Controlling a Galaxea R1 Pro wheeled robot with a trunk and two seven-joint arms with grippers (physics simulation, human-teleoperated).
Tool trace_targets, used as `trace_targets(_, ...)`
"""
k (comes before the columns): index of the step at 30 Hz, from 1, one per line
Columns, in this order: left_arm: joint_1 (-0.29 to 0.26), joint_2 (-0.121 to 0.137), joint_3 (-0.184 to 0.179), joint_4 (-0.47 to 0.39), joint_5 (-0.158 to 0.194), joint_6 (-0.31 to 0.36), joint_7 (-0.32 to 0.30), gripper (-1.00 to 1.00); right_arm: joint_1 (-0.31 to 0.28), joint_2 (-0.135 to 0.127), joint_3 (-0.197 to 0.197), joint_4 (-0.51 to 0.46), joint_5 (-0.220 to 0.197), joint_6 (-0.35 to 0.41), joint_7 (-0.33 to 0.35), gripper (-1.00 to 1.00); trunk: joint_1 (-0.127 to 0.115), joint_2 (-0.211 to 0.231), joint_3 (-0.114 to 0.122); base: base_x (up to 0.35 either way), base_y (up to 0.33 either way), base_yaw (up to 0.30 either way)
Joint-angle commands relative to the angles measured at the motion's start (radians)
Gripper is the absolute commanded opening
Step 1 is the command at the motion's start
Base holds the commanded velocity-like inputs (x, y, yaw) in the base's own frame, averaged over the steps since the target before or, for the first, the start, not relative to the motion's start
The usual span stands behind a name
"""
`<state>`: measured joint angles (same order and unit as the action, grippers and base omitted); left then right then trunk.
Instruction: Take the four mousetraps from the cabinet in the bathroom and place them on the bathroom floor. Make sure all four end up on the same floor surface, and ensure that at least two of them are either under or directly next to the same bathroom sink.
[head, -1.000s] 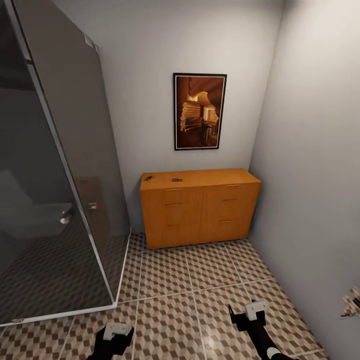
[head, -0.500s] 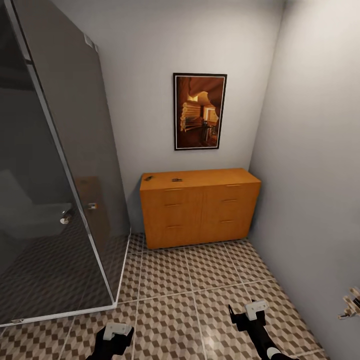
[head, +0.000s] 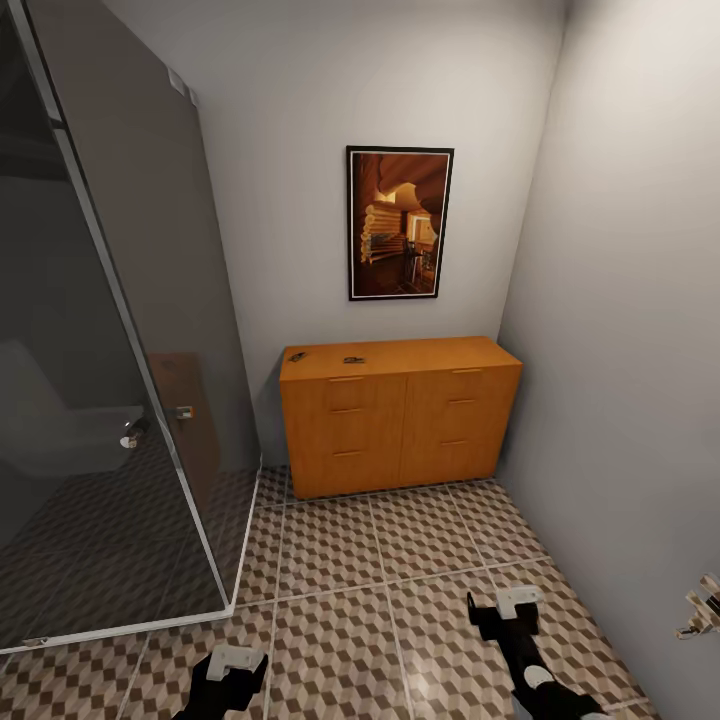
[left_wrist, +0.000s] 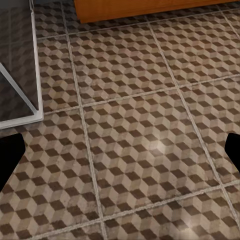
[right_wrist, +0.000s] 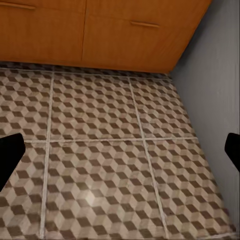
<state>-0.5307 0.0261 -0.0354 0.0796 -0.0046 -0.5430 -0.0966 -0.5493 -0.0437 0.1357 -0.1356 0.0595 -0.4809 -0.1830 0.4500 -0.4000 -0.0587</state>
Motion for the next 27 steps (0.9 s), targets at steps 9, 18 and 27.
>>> trace_targets(9,0.0,0.0,0.0,0.0,0.0,0.0,0.0,1.0,0.0,-0.003,-0.002,-0.444,0.0,0.467,-0.018,1.0,0.0,0.0,0.0,0.0,0.0,0.0)
trace_targets(18,0.0,0.0,0.0,0.0,0.0,0.0,0.0,1.0,-0.061,-0.003,-0.002,-0.806,0.0,0.891,-0.018,1.0,0.0,0.0,0.0,0.0,0.0,0.0)
trace_targets(27,0.0,0.0,0.0,0.0,0.0,0.003,0.001,1.0,-0.279,-0.003,-0.002,-0.851,-0.004,1.1,-0.013,1.0,0.0,0.0,0.0,0.058,0.0,0.0)
